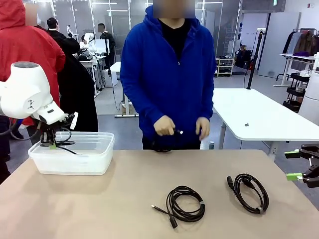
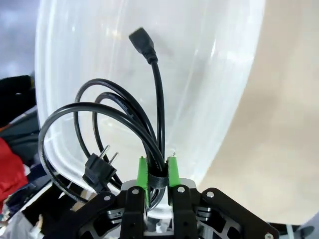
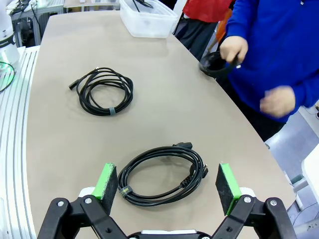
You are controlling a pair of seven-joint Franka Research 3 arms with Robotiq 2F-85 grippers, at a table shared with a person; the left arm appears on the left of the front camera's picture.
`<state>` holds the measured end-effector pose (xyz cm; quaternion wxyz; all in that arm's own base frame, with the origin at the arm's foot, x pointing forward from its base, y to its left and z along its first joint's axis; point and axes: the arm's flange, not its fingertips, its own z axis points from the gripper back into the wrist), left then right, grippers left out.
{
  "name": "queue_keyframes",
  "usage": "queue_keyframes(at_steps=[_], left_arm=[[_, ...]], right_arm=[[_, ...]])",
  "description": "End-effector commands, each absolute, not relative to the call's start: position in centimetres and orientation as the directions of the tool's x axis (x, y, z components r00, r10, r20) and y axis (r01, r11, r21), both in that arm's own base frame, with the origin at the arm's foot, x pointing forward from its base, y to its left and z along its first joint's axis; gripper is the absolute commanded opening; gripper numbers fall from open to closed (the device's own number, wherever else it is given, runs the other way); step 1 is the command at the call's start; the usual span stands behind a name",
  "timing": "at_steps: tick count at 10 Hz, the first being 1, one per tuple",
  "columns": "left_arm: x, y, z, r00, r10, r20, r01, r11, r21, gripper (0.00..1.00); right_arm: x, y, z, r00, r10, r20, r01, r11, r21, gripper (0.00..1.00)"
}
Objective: Organize and store the cables.
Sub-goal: Place the Power Cable into the Organizing box.
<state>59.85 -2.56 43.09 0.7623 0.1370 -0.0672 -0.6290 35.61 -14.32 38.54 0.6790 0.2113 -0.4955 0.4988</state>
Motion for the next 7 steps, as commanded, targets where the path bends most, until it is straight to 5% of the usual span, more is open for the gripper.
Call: queue_keyframes(at_steps=[1, 2, 3, 4, 5, 7], left_arm=[[62.31, -1.77, 42.07, 0.2, -0.979, -0.047, 0.952, 0.183, 0.245, 0.18], [62.4, -1.73, 41.79, 0.195, -0.98, -0.048, 0.956, 0.179, 0.233, 0.18], [62.38, -1.66, 41.8, 0.199, -0.978, -0.055, 0.958, 0.182, 0.222, 0.49], [61.96, -1.56, 42.16, 0.218, -0.973, -0.079, 0.959, 0.199, 0.202, 0.55], [62.65, -1.95, 42.1, 0.205, -0.977, -0.056, 0.956, 0.187, 0.226, 0.85], [61.99, -1.66, 42.72, 0.212, -0.975, -0.066, 0.955, 0.192, 0.224, 1.0]], right_arm=[[35.53, -14.29, 38.66, 0.023, 0.477, 0.879, -0.888, 0.413, -0.201, 1.0], [35.53, -14.29, 38.66, 0.023, 0.477, 0.879, -0.888, 0.413, -0.201, 1.0], [35.53, -14.29, 38.66, 0.023, 0.477, 0.879, -0.888, 0.413, -0.201, 1.0], [35.53, -14.29, 38.66, 0.023, 0.477, 0.879, -0.888, 0.413, -0.201, 1.0], [35.53, -14.29, 38.66, 0.023, 0.477, 0.879, -0.888, 0.413, -0.201, 1.0], [35.53, -14.29, 38.66, 0.023, 0.477, 0.879, -0.888, 0.413, -0.201, 1.0]])
